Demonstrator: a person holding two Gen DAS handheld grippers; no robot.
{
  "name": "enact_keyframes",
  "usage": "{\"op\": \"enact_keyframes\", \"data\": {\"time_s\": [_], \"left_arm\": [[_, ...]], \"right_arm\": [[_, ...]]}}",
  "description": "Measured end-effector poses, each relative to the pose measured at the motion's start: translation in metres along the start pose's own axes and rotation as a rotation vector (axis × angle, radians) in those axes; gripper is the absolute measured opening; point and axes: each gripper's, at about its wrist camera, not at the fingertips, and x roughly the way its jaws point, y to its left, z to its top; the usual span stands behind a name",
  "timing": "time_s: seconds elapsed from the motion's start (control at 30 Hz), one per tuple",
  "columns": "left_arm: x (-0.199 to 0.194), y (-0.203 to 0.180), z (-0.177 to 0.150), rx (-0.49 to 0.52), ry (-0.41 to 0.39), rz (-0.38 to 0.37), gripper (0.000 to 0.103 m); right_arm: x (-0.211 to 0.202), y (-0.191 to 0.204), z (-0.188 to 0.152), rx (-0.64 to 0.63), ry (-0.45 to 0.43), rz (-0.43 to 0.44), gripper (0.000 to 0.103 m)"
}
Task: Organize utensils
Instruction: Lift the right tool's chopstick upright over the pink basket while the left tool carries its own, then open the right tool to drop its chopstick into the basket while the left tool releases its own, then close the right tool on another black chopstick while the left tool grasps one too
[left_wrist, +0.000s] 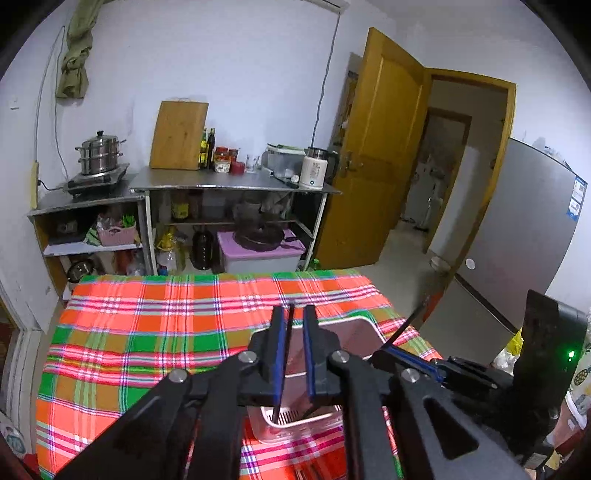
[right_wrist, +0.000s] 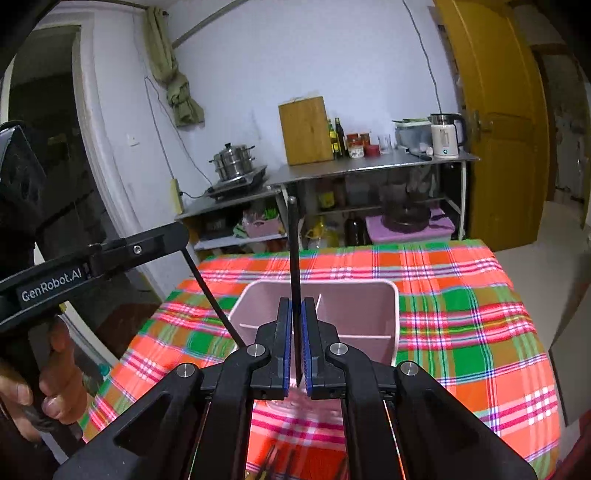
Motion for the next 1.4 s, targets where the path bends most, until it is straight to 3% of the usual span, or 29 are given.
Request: {"op": "enact_keyframes", "data": {"time_s": [0.13, 0.2, 0.5, 0.7, 1.03, 1.4], "left_arm": [[-0.003, 0.002, -0.004, -0.005, -0.003, -0.009, 0.031], [-0.009, 0.0, -0.007, -0.005, -0.012, -0.01, 0.034], [-0.045, -0.004, -0.029, 0.007, -0.049, -0.007, 0.037], [-0.068, -0.008, -0.059, 0.016, -0.041, -0.012, 0.04], [-0.083, -0.02, -0.13, 0.03, 0.033, -0.039, 0.04], [-0.059, -0.015, -0.193, 0.026, 0.181, -0.029, 0.04]], "right_arm": [[-0.01, 0.001, -0.003, -0.002, -0.022, -0.001, 0.014], [-0.017, 0.001, -0.004, -0.004, -0.034, -0.007, 0.015], [-0.057, 0.003, -0.016, 0.01, -0.086, -0.012, 0.018], [-0.087, 0.004, -0.043, 0.007, -0.089, -0.021, 0.018], [-0.099, -0.004, -0.104, 0.02, 0.016, -0.048, 0.018], [-0.073, -0.013, -0.156, 0.049, 0.164, -0.034, 0.017]]}}
